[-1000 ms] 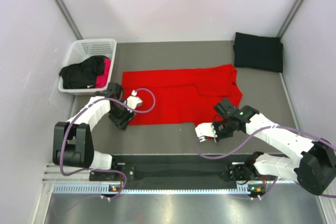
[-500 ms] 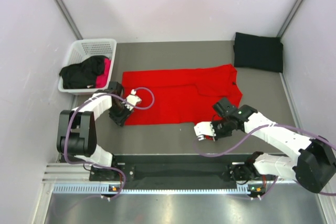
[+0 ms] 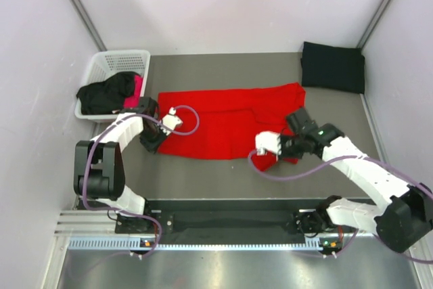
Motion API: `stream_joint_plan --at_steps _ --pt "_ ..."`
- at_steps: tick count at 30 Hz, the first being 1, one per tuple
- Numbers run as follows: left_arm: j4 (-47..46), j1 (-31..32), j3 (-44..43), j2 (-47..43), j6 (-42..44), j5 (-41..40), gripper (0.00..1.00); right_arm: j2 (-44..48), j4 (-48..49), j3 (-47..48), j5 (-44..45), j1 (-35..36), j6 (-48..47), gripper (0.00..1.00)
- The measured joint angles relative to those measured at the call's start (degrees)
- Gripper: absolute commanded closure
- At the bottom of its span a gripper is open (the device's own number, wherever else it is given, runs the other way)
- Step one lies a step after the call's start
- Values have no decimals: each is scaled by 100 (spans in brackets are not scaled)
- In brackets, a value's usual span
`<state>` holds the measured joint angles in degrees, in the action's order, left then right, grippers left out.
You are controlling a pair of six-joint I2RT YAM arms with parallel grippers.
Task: Fold and stack the t-shirts
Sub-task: Fold the tshirt
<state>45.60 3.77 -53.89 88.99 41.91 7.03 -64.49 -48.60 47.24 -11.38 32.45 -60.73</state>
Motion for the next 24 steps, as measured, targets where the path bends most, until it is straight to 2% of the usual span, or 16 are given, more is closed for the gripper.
stream_joint_plan --at_steps 4,8,24 --pt "262 0 -568 17 249 0 100 -20 61 769 90 -789 42 100" --pt "433 0 -1209 212 479 -17 100 -245 177 1445 114 -1244 -26 100" --pt "586 -42 -2909 1504 651 -317 100 -2068 835 2935 190 -1683 -101 100"
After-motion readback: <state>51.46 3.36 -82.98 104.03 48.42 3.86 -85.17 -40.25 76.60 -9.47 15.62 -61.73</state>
